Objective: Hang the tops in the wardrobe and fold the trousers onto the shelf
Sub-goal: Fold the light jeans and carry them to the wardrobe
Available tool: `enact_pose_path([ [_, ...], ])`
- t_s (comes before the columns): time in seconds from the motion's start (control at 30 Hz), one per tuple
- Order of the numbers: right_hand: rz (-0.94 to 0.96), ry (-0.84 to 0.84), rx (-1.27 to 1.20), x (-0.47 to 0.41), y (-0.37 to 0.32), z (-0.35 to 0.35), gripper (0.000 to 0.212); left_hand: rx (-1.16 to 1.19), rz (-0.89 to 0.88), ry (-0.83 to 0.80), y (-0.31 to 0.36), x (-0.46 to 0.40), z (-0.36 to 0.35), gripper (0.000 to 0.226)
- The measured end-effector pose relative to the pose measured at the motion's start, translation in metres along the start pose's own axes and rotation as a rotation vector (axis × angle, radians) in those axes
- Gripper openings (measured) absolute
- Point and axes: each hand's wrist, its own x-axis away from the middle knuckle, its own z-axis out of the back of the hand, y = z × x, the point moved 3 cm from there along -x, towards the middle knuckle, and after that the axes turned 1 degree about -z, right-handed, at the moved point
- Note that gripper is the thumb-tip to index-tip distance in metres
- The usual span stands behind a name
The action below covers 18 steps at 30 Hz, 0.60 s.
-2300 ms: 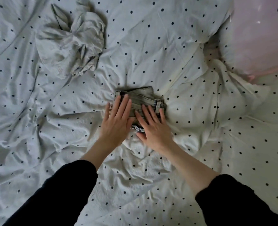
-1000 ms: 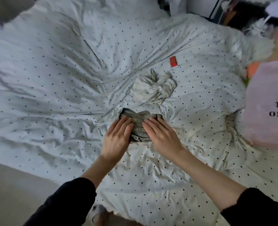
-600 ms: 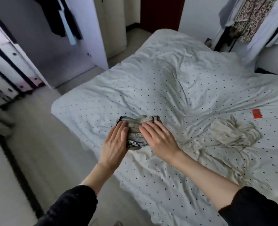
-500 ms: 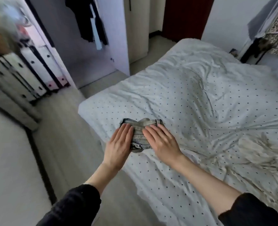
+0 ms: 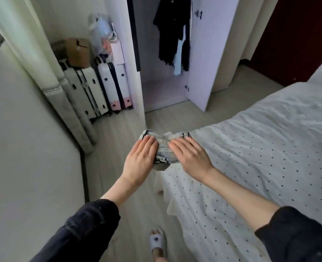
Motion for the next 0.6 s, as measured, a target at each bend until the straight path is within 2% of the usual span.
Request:
enact_pose_path([
  [0.17,0.003,-0.005,0.012,-0.122,0.050,-0.073,0.062,0.004,-0.020,0.067,-0.111,-0.098,-0.033,0.036],
  [0.33,0.037,-0.048,0.051,-0.225,0.097,-0.133,0.047,0.005,-0.023,0.104,-0.201,-0.185,-0.070,0.036],
  [0.43,0.011,-0.032,0.055,-0.280,0.134,-0.179,0.052,0.024,-0.061,0.142,-0.253,-0.246,-0.104,0.035],
  [0.6,-0.093,-0.075,0.077,-0.368,0.185,-0.261,0.046,0.052,-0.126,0.135,-0.341,-0.343,-0.162,0.036],
])
